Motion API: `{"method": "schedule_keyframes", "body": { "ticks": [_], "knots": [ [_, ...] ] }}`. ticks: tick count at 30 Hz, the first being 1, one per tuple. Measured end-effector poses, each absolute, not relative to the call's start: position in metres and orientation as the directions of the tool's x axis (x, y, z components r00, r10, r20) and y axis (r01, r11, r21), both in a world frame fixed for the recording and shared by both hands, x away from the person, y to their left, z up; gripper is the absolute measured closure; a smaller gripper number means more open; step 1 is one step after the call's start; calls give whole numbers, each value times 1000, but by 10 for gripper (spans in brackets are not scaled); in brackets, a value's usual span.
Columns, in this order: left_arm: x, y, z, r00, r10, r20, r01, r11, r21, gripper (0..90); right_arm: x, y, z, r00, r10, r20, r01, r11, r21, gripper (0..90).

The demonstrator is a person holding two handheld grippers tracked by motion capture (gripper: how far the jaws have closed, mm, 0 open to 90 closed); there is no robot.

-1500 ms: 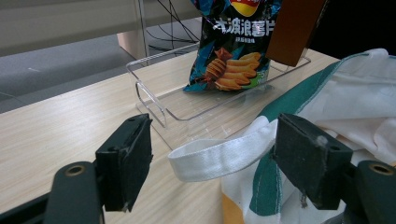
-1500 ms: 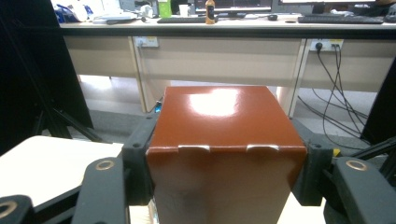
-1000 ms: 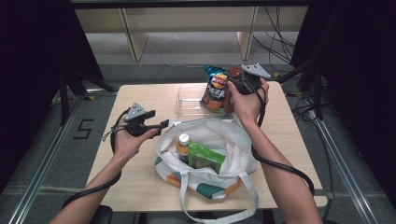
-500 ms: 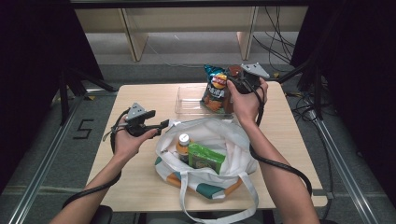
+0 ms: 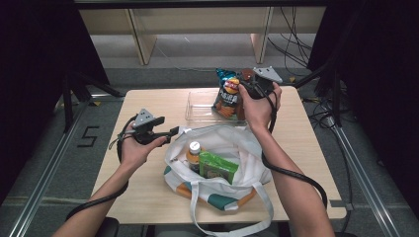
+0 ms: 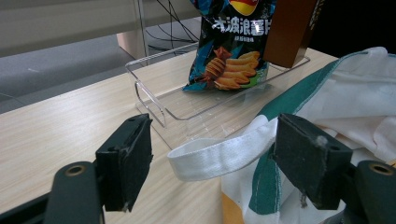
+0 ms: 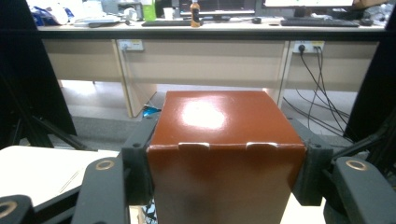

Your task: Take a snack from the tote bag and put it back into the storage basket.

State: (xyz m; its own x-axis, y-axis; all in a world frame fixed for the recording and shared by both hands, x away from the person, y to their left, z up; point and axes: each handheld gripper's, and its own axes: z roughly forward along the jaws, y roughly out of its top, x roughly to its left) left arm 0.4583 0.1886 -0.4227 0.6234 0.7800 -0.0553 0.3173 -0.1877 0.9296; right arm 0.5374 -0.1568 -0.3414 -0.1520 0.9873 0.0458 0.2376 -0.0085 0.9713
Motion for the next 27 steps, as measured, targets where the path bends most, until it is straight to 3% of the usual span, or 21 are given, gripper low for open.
{"method": "schedule_keyframes", "body": {
  "ticks": [27],
  "knots": [
    [459,189,-423,626,778,-56,316,-187,930,267,545,-158,-356,-140,990,14,266,24,964,389]
  ]
}}
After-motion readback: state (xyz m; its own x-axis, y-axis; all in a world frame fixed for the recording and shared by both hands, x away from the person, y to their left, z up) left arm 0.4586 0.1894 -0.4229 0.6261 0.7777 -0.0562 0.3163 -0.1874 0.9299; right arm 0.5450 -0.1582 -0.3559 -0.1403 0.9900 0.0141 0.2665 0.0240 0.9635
